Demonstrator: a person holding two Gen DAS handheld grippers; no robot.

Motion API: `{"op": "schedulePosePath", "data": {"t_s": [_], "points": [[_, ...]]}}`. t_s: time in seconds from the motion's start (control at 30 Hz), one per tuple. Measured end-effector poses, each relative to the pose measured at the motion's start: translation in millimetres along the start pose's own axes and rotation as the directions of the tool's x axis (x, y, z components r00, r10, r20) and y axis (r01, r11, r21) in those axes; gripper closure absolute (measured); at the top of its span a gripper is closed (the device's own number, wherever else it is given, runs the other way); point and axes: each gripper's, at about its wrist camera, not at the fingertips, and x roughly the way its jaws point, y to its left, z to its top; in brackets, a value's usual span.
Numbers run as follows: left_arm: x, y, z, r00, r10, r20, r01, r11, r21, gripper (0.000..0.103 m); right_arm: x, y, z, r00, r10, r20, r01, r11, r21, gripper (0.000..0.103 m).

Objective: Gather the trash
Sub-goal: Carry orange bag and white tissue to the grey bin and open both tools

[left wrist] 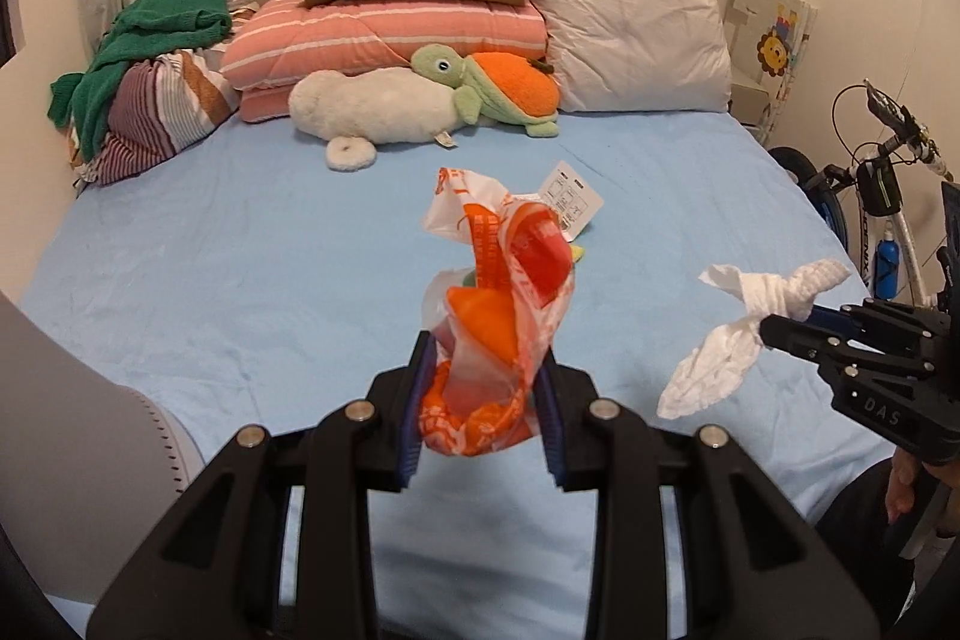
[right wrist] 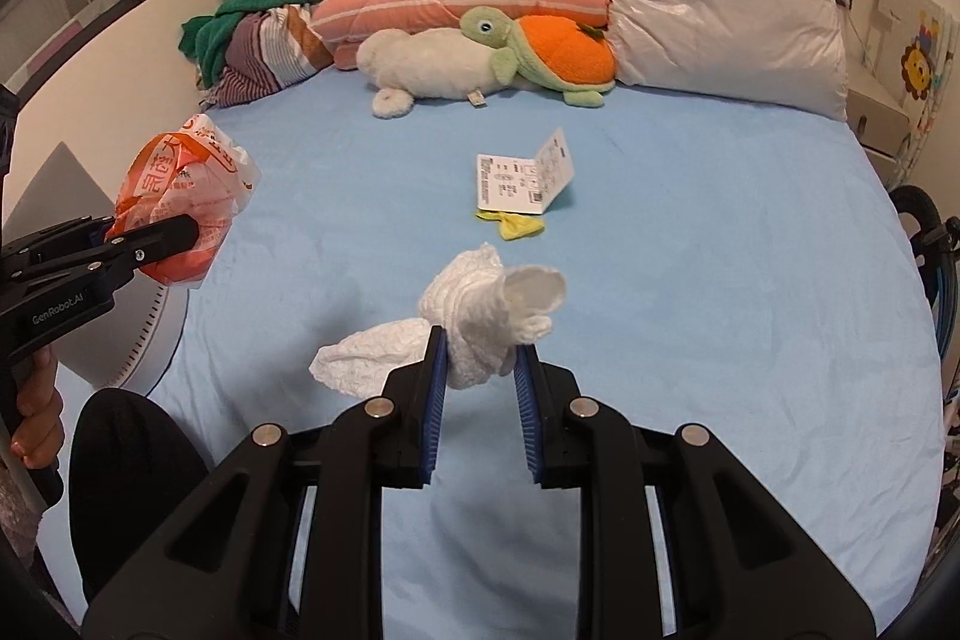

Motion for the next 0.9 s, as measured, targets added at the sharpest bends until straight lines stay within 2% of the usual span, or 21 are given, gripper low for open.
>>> {"op": "schedulePosePath", "data": {"t_s": [0.3, 0.5, 0.6, 0.73, 0.9], "points": [[-73.1, 58.5, -23.1, 0.995, 0.070, 0.070, -0.065, 0.996, -0.066, 0.071, -33.6, 92.0, 14.2, 0.994, 0.097, 0.057, -0.088, 0.985, -0.148, 0.082], [-123.4, 102.2, -35.3, 0.980, 0.153, 0.124, -0.138, 0.983, -0.121, 0.071, -44.5, 158.9, 25.1, 0.980, 0.187, 0.067, -0.164, 0.953, -0.256, 0.082], [-148.6, 127.0, -42.1, 0.969, 0.201, 0.144, -0.178, 0.971, -0.160, 0.071, -50.7, 194.2, 32.1, 0.968, 0.240, 0.069, -0.208, 0.927, -0.311, 0.082], [-184.0, 162.4, -52.4, 0.944, 0.281, 0.171, -0.243, 0.946, -0.213, 0.071, -57.7, 239.9, 43.8, 0.948, 0.308, 0.073, -0.259, 0.887, -0.383, 0.082], [-222.3, 203.3, -64.9, 0.914, 0.365, 0.177, -0.310, 0.910, -0.275, 0.071, -70.5, 300.4, 61.0, 0.915, 0.396, 0.077, -0.316, 0.823, -0.472, 0.082]]}}
